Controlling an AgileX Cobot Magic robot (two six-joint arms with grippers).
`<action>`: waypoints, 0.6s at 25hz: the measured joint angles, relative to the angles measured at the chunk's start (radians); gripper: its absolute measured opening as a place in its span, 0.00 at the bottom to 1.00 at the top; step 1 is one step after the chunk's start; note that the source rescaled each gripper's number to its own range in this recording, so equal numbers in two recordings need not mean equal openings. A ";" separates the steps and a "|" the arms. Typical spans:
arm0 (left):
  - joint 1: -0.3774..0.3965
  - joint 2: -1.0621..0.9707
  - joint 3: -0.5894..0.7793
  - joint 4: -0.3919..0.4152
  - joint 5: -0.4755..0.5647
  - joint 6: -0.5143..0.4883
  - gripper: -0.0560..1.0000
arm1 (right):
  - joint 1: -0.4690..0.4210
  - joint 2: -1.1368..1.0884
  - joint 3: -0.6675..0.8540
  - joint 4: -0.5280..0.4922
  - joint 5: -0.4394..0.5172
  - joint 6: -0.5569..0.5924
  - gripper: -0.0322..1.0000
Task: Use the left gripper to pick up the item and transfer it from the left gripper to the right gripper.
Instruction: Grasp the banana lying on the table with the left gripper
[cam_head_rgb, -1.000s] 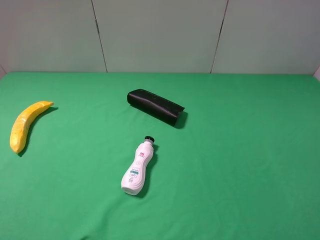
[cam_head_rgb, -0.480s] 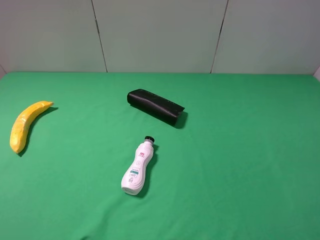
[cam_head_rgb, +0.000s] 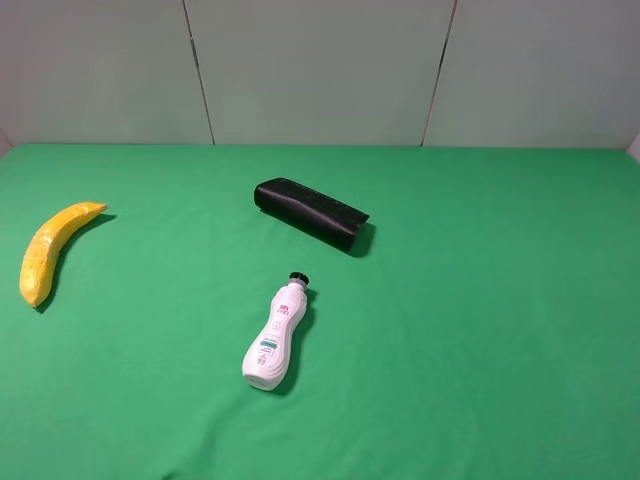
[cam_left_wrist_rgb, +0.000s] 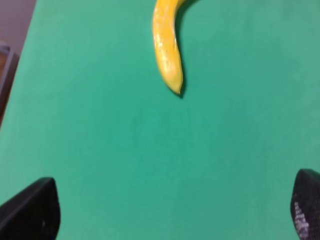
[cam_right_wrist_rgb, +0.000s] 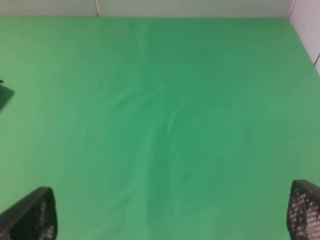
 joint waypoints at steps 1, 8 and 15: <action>0.000 0.024 0.000 0.000 -0.007 -0.008 0.91 | 0.000 0.000 0.000 0.000 0.000 0.000 1.00; 0.000 0.206 0.000 0.000 -0.072 -0.058 0.99 | 0.000 0.000 0.000 0.000 0.000 0.000 1.00; 0.000 0.397 0.000 0.001 -0.163 -0.104 1.00 | 0.000 0.000 0.000 0.000 0.000 0.000 1.00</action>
